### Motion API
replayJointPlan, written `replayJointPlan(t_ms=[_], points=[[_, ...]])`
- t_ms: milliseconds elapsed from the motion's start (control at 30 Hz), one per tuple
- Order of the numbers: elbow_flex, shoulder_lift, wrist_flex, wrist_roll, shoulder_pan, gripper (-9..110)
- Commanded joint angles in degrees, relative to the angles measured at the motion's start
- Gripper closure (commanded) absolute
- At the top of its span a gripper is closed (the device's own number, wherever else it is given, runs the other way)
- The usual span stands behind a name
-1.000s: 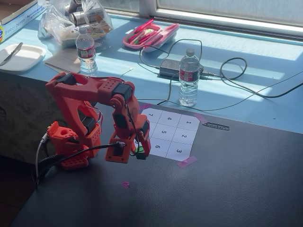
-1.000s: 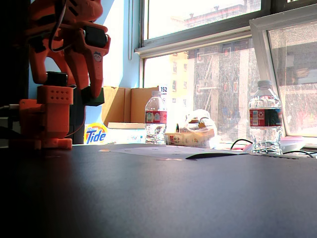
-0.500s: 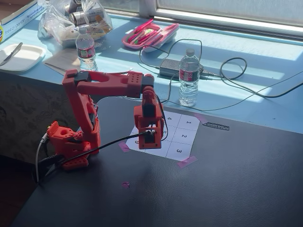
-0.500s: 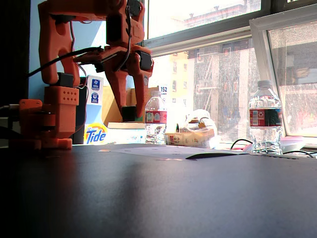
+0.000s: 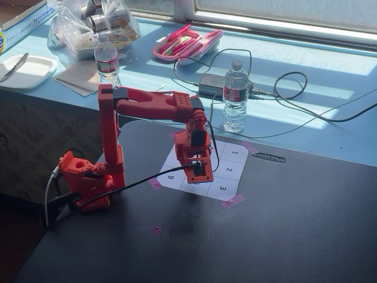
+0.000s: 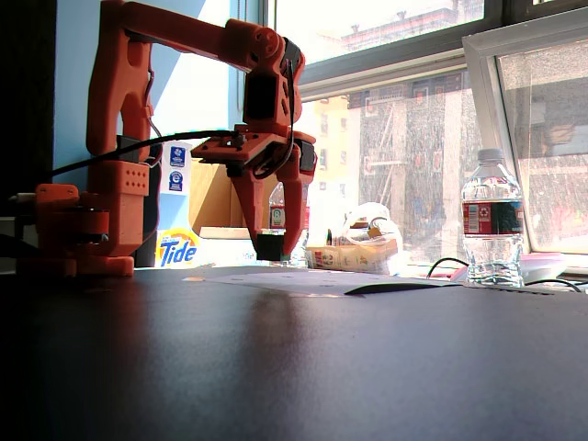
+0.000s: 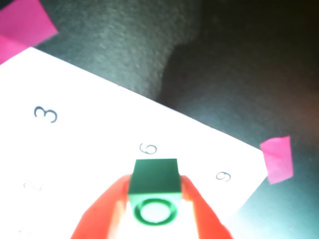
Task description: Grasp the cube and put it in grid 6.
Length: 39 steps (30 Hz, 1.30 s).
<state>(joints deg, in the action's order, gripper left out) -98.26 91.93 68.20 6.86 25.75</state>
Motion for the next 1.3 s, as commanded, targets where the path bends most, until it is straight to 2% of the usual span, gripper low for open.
replayJointPlan(t_ms=[0, 600, 767, 833, 1067, 1267], points=[[3.25, -0.09, -0.70, -0.18, -1.05, 101], [4.39, -6.42, -4.57, -1.32, -2.20, 101], [4.66, -6.59, -3.69, -1.76, -1.05, 81], [5.19, -6.59, -2.72, -1.93, -1.05, 78], [8.09, -4.31, 2.90, -2.37, -1.05, 72], [14.59, 0.26, 10.63, -3.87, -3.69, 72]])
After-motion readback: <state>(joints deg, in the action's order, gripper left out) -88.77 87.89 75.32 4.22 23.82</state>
